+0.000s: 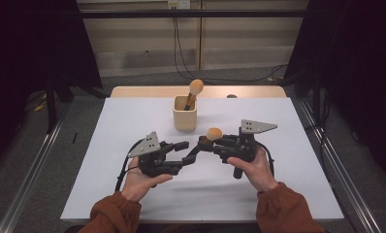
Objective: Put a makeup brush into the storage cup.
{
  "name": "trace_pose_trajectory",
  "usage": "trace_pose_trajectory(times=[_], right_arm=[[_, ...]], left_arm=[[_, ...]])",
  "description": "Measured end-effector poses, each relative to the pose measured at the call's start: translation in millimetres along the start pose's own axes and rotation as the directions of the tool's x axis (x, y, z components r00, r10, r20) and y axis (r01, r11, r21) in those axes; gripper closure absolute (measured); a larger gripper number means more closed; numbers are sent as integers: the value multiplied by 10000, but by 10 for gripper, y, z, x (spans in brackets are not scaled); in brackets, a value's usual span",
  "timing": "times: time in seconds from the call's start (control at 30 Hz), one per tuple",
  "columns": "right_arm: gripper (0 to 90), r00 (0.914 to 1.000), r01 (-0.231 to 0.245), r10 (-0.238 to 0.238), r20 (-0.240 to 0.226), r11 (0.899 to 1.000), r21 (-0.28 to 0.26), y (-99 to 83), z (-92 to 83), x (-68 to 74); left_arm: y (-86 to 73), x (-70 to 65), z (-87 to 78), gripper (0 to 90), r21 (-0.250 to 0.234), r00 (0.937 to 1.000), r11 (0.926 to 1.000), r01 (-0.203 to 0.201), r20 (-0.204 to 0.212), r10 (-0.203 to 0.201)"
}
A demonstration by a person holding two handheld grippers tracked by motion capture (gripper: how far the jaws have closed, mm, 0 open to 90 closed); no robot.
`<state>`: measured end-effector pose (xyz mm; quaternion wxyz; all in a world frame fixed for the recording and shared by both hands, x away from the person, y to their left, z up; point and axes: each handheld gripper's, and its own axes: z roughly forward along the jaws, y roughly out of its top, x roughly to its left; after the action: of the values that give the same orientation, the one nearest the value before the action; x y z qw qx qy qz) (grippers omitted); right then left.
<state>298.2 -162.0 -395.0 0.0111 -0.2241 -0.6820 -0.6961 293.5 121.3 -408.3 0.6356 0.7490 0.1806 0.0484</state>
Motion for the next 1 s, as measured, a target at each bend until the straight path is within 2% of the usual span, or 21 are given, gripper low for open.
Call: trace_pose_trajectory(times=[0.1,0.17,0.3,0.37,0.5,0.6,0.77,0.93,1.0], right_arm=[[739,10000,24,-24,49,10000,-20,6,-12,-5],[739,9999,25,-26,120,10000,52,10,-21,-6],[739,9997,47,-48,224,10000,35,17,-38,-16],[739,9995,100,-100,283,9999,18,28,-57,-22],[739,9988,197,-200,448,9998,83,52,-97,-23],[739,9985,180,-182,508,9998,51,64,-122,-34],[739,9973,273,-277,687,9996,77,82,-162,-42],[739,9974,263,-278,662,9994,227,96,-191,-35],[739,9973,311,-329,652,9991,287,96,-196,-28]], left_arm=[[-3,22,-32,354,26,9995,9998,175,-263,-174],[-4,47,-48,221,142,9978,9988,464,-477,-457],[-12,85,-66,112,430,9939,9979,487,-1006,-442],[-10,101,-82,70,576,9938,9972,471,-1038,-409],[-12,129,-96,36,783,9907,9941,750,-1190,-654],[-12,132,-110,21,885,9925,9946,536,-1146,-433],[-2,142,-135,12,853,9921,9942,660,-1121,-562],[-2,149,-167,12,819,9916,9937,770,-1104,-678],[-5,147,-164,12,986,9922,9928,676,-1111,-565]])
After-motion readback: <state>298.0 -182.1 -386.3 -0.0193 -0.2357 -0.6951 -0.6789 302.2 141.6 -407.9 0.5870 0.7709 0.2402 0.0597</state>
